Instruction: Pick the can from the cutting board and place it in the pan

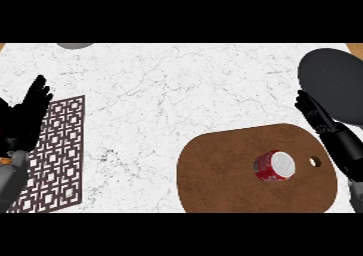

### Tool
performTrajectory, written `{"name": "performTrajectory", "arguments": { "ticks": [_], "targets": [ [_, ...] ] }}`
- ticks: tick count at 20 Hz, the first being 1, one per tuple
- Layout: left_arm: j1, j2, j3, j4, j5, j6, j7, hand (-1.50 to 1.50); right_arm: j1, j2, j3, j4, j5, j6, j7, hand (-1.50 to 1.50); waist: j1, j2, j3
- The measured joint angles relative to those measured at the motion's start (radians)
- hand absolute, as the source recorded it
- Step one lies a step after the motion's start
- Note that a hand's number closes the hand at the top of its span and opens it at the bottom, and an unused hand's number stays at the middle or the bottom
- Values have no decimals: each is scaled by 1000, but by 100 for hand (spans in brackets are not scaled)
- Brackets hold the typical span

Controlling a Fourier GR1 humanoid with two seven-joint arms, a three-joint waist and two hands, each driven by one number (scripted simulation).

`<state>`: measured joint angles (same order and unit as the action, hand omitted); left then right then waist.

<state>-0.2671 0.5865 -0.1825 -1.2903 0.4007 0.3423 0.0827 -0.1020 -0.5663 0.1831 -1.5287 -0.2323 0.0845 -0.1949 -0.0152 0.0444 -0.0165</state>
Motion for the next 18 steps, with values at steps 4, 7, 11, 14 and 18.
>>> {"name": "performTrajectory", "arguments": {
  "ticks": [4,7,11,14,18],
  "targets": [
    [-20,-39,-12,-23,5,-9,-5,0,-89,16,12,-20,-112,141,12,150,24,-26,11],
    [-32,-72,-23,-66,21,-23,-12,0,-179,1,10,-38,-195,266,9,150,46,-35,14],
    [16,-106,-27,-133,44,-24,-11,0,-184,-110,-94,29,-156,384,-150,-150,35,-41,17],
    [36,-112,-21,-167,50,-23,-2,0,-163,-198,-158,107,-96,480,-290,-150,29,-42,18],
    [46,-126,-25,-198,41,-18,9,0,-169,-283,-201,184,26,480,-402,-150,28,-42,19]
  ]
}}
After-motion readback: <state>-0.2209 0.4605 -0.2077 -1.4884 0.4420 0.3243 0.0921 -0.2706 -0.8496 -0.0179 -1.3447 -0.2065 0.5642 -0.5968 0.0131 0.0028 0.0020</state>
